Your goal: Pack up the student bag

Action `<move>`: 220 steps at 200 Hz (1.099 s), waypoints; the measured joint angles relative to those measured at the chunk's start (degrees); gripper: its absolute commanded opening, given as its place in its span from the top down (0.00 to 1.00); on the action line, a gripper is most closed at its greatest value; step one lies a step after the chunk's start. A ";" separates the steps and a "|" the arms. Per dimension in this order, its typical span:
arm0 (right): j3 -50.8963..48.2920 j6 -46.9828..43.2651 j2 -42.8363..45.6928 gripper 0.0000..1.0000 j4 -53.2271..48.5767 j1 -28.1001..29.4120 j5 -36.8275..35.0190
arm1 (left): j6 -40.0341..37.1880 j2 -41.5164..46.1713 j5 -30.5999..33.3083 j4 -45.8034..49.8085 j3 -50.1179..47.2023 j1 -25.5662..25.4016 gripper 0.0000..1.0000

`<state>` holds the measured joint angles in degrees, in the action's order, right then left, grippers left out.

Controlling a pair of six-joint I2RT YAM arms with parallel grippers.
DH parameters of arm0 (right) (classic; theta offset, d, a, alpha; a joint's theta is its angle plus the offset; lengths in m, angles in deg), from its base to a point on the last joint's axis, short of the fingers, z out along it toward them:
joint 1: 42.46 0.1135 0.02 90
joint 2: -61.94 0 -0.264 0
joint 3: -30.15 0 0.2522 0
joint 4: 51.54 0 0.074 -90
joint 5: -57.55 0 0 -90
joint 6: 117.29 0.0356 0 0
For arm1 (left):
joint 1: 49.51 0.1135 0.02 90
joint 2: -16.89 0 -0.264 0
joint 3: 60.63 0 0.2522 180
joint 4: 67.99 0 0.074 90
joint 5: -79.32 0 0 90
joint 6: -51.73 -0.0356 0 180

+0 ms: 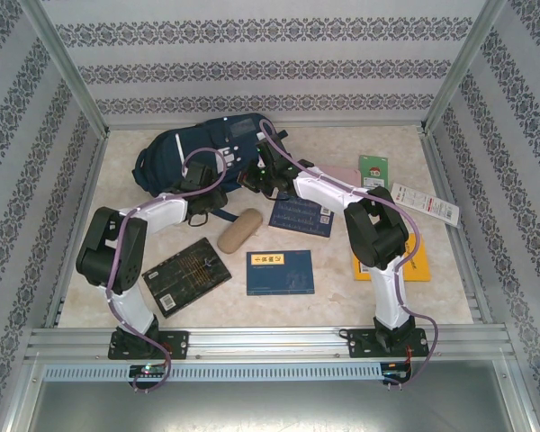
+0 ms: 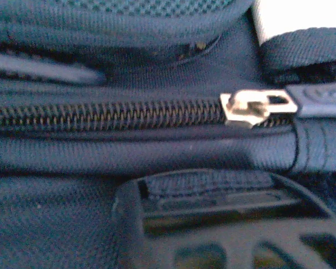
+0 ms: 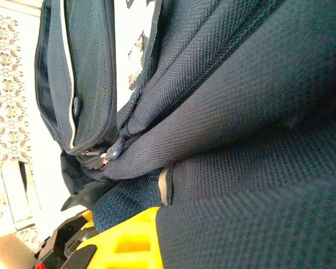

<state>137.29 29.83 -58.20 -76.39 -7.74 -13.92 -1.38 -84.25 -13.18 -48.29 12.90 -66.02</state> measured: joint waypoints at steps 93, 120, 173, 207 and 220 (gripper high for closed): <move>0.00 1.70 -0.37 1.00 0.22 -0.11 0.46 | -3.23 -3.69 4.76 -0.02 2.38 -0.79 0.79; 0.00 1.73 -0.37 1.00 0.50 -0.11 0.85 | -4.31 -4.13 5.95 -0.04 2.67 -0.81 0.92; 0.00 2.62 -0.37 1.00 0.72 -0.55 1.38 | -4.83 -4.13 7.13 -0.04 2.75 -1.07 1.00; -0.04 3.23 -0.39 1.00 1.05 -1.42 2.78 | -4.83 -2.47 7.02 -0.20 1.66 -1.07 1.00; -0.13 3.32 -0.39 1.00 1.05 -1.90 3.45 | -4.81 -1.18 6.62 -0.20 0.72 -1.05 1.00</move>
<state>137.16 33.15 -58.59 -75.34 -9.64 -10.47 -6.19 -85.43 -6.56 -48.49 13.62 -67.07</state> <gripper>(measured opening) 0.069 0.076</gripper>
